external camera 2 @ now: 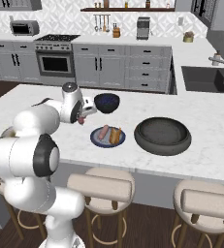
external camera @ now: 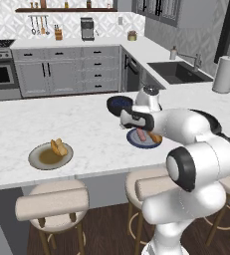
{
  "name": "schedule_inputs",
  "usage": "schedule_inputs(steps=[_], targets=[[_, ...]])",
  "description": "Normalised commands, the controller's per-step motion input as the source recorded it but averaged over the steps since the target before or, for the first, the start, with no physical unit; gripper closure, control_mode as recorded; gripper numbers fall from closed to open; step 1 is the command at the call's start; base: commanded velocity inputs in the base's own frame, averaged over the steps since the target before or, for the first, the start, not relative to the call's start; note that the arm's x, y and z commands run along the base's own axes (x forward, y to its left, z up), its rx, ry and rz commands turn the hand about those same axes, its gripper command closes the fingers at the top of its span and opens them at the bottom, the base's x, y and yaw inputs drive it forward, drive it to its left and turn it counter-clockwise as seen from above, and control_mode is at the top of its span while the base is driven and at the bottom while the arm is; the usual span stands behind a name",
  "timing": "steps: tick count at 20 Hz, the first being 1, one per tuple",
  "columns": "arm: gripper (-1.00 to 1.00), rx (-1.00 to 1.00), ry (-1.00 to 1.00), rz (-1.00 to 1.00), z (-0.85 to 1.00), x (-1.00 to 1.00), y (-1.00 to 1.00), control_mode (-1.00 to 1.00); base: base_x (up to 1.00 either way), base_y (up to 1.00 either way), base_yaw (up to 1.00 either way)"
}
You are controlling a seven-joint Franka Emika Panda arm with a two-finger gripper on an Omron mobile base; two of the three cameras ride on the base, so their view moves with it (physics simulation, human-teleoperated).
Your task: Place one bun and one sausage from the bowl on each plate.
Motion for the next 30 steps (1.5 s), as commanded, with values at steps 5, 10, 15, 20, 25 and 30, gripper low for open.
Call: schedule_inputs(steps=[5,10,15,20,25,30], targets=[[1.00,0.01,0.01,0.03,0.06,-0.16,1.00,-1.00,0.00,0.00,0.00],[1.00,0.05,0.03,0.05,0.00,-0.36,1.00,-1.00,0.00,0.00,0.00],[1.00,0.06,0.03,0.04,0.00,-0.30,1.00,-1.00,0.00,0.00,0.00],[1.00,0.06,0.05,0.04,0.00,-0.27,1.00,-1.00,0.00,0.00,0.00],[1.00,0.05,0.13,0.03,0.00,-0.17,1.00,-1.00,0.00,0.00,0.00],[1.00,0.00,0.03,0.01,-0.19,-0.02,0.95,-1.00,0.00,0.00,0.00]])
